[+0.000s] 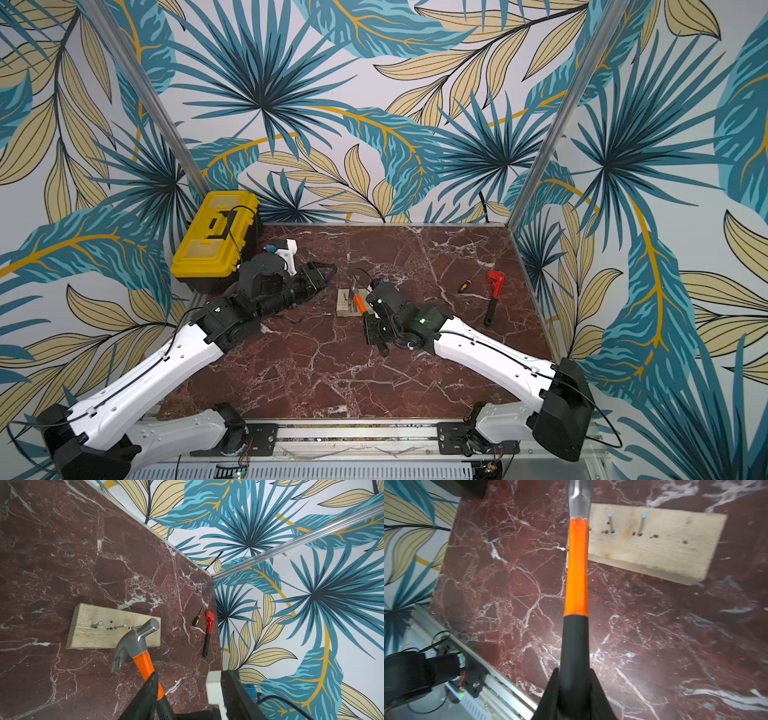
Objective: Use a claw hammer to pull out a nail
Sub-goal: Pick up the hammer at the center of the board.
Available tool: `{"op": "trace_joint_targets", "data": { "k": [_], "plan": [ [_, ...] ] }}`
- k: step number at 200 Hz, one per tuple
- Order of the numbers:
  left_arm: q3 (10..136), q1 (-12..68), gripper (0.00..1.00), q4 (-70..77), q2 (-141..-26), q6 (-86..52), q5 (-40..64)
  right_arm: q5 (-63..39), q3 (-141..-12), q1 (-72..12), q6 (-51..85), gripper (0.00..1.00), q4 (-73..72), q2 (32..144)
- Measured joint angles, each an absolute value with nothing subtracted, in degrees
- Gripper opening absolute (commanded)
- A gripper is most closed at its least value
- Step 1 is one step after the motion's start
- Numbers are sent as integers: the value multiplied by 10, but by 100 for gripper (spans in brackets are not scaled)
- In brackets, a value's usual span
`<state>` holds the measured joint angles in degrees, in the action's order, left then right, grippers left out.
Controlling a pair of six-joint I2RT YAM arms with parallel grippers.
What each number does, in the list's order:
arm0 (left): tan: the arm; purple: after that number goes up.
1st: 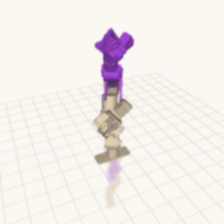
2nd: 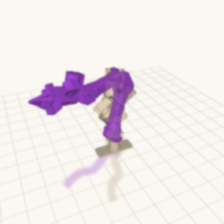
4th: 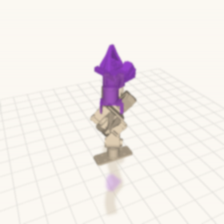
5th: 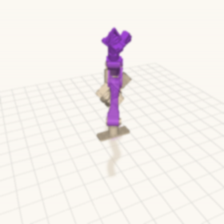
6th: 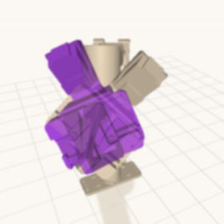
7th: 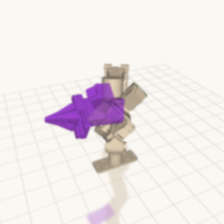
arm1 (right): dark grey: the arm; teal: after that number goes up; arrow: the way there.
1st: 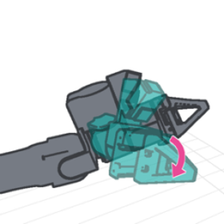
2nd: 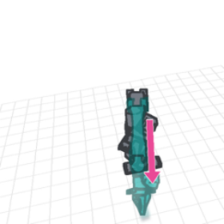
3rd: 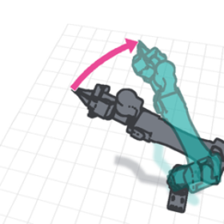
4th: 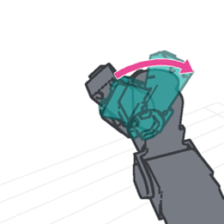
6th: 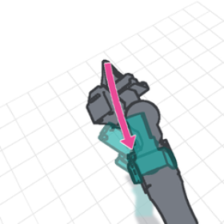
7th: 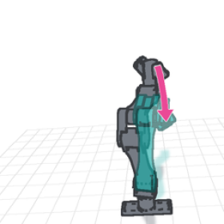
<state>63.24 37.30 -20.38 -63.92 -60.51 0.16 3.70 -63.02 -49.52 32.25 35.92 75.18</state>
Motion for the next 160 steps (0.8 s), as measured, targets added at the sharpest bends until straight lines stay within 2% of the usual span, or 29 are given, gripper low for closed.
{"op": "trace_joint_targets", "data": {
  "k": [25, 70, 119, 160],
  "plan": [
    [632, 366, 53, -205, -636, -602, 2, 80, -658, -499, 294, 0, 385, 748],
    [626, 359, 60, -216, -648, -599, 33, 150, -689, -518, 239, 0, 419, 735],
    [631, 359, 65, -222, -703, -608, 99, 255, -710, -582, 170, 0, 434, 732],
    [663, 359, 66, -224, -749, -616, 147, 328, -729, -633, 125, 0, 433, 733]
  ]
}}
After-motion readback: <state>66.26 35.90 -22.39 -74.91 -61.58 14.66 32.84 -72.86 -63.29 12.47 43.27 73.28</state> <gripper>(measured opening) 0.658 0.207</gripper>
